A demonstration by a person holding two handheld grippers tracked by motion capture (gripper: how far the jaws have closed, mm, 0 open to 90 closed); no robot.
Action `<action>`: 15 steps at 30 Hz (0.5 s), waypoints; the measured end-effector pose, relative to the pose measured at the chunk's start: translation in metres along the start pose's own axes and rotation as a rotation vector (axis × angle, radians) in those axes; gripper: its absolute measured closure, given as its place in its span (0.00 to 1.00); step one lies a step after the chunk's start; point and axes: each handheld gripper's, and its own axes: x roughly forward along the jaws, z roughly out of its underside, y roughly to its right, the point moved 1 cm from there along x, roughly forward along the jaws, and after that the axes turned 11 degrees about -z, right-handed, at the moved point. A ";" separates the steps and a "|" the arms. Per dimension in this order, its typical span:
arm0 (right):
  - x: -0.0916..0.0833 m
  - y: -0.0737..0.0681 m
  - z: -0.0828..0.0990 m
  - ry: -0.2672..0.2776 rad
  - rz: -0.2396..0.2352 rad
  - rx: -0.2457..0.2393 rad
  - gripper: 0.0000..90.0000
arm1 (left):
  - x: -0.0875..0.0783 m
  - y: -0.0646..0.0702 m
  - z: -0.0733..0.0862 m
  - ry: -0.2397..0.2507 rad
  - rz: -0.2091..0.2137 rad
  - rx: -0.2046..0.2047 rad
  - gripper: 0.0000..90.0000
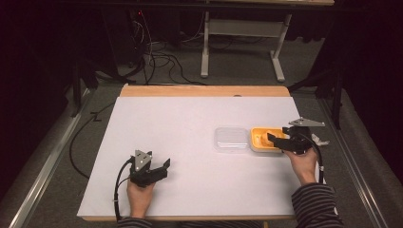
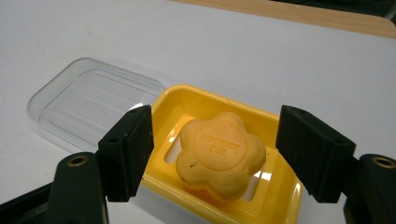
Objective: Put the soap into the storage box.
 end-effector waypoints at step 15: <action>-0.018 -0.007 0.006 0.029 0.004 -0.027 0.33 | 0.000 0.000 0.000 0.001 -0.001 0.002 0.26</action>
